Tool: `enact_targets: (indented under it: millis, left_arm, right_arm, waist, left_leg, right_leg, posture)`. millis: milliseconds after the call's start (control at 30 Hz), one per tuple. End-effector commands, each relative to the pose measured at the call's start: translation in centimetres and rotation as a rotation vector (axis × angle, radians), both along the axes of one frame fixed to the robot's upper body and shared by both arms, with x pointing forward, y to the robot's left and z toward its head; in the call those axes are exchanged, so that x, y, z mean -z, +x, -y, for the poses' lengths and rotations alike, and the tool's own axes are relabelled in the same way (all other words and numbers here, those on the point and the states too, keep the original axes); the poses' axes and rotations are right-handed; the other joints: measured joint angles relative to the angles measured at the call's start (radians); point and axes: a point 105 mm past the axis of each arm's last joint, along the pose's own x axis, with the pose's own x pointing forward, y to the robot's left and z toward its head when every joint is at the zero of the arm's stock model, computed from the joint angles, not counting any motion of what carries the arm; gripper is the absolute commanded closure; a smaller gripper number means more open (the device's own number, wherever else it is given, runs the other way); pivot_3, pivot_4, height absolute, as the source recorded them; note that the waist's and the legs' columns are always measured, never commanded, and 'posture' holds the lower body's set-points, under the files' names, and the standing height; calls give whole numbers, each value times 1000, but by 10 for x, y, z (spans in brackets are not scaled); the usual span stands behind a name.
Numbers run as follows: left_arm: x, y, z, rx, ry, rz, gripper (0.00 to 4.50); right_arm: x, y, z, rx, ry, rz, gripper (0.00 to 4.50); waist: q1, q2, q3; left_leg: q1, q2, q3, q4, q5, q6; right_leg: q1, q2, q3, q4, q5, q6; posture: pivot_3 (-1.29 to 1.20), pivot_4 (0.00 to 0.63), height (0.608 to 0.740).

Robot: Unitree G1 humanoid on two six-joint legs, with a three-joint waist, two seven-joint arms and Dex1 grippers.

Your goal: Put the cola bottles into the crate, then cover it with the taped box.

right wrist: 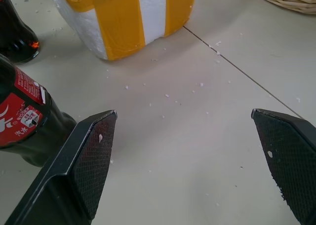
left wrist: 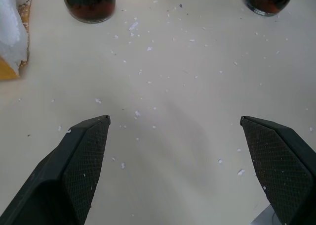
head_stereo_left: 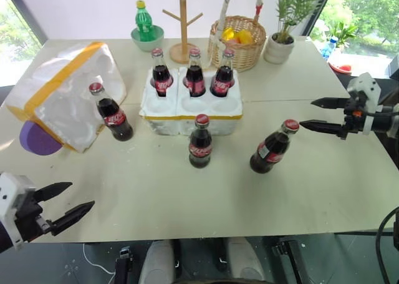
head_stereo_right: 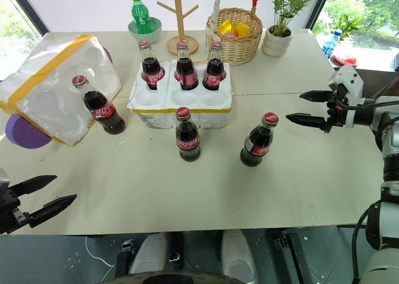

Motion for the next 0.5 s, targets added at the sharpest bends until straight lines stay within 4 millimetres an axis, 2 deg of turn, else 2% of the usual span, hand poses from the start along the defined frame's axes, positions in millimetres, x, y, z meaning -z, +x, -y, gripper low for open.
enact_targets:
  millis: [33, 367, 500]
  left_arm:
    - [-6, -1, 1, -1, 27, 30, 63]
    - [-9, 8, 2, -34, 2, 50, 63]
    - [-15, 17, 4, -61, -27, 97, 63]
  right_arm:
    - [-14, 1, 2, -3, -4, 55, 18]
    - [-12, 2, 7, 8, -10, 60, 18]
    - [-17, 2, 7, 14, 32, 43, 18]
  waist:
    - [0, 0, 0]
    - [0, 0, 0]
    - [0, 0, 0]
  left_leg:
    - [0, 0, 0, 0, 0, 0]
    - [0, 0, 0, 0, 0, 0]
    - [0, 0, 0, 0, 0, 0]
  right_leg:
    - [0, 0, 0, 0, 0, 0]
    - [0, 0, 0, 0, 0, 0]
    - [0, 0, 0, 0, 0, 0]
  posture:
    - [0, 150, 740]
    - [0, 150, 740]
    - [0, 150, 740]
